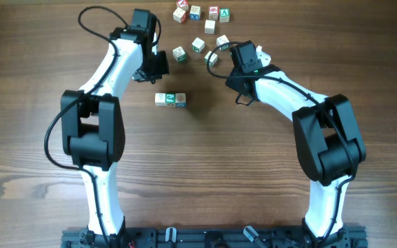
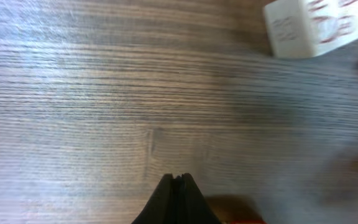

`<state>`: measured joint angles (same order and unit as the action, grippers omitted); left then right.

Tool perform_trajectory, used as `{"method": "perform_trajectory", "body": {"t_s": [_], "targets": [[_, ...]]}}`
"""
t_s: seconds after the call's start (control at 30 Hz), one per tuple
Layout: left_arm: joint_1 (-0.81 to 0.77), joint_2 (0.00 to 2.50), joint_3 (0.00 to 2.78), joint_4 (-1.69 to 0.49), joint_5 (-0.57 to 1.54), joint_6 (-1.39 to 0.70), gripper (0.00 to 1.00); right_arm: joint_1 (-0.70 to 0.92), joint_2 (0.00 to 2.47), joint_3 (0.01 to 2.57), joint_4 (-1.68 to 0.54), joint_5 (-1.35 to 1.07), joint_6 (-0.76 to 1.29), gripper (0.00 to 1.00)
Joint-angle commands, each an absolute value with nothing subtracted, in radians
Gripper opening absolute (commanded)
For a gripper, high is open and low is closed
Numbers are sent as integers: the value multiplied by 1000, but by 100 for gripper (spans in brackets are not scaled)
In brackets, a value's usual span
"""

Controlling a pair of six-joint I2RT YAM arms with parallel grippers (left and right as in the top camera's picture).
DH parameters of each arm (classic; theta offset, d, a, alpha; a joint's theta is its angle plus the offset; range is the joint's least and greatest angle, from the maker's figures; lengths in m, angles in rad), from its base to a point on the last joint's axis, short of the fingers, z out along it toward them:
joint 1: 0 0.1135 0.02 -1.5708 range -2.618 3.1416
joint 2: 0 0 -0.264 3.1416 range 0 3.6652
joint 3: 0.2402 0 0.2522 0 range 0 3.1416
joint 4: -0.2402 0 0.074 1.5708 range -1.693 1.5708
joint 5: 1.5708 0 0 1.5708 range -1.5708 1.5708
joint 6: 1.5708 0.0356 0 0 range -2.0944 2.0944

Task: Form a horizontal line

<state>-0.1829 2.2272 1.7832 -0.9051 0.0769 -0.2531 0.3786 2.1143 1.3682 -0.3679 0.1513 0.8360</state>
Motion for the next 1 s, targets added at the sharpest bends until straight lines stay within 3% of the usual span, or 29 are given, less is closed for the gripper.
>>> {"method": "perform_trajectory", "body": {"t_s": [0.0,0.97], "targets": [[-184,2258,1786,-907,108,-270,4,367,2152,1320,-385,168,840,5],[-188,2271,1786,-1008,142,-331,4,367,2152,1320,-382,169,836,5]]}}
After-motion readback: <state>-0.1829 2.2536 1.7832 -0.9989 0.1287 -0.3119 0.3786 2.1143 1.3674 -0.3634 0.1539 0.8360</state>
